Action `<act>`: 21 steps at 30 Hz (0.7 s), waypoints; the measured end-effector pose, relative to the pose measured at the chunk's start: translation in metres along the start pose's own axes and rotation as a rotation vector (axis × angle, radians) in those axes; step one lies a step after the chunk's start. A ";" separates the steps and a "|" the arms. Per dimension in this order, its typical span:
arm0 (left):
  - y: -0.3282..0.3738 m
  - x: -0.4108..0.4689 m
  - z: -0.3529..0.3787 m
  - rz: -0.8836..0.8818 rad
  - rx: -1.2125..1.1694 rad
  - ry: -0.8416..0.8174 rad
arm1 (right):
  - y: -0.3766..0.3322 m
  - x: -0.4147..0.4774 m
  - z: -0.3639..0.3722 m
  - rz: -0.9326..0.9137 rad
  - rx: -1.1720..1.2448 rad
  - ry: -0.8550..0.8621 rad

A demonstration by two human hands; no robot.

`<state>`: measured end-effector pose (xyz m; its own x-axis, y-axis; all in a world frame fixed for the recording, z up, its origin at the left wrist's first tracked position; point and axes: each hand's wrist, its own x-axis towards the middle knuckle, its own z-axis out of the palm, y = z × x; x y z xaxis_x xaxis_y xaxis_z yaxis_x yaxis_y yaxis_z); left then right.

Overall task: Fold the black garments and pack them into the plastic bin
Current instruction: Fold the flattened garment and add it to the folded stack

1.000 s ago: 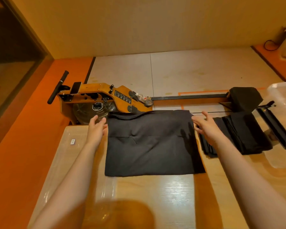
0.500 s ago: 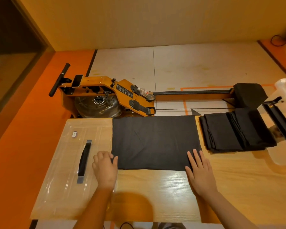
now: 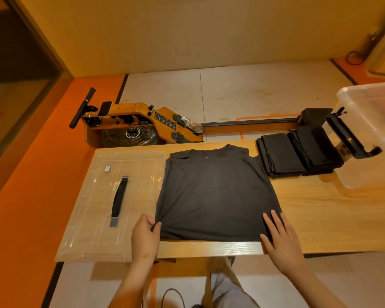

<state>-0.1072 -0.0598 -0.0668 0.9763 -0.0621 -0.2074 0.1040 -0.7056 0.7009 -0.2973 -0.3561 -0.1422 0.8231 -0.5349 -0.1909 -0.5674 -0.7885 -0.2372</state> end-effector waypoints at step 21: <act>-0.049 -0.044 -0.020 -0.476 -0.329 -0.214 | 0.001 -0.030 -0.027 0.620 0.422 0.138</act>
<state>-0.1518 -0.0082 -0.0785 0.7522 0.0413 -0.6576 0.6052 -0.4381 0.6647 -0.3221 -0.3493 -0.1116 0.3309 -0.8967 -0.2939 -0.8648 -0.1634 -0.4749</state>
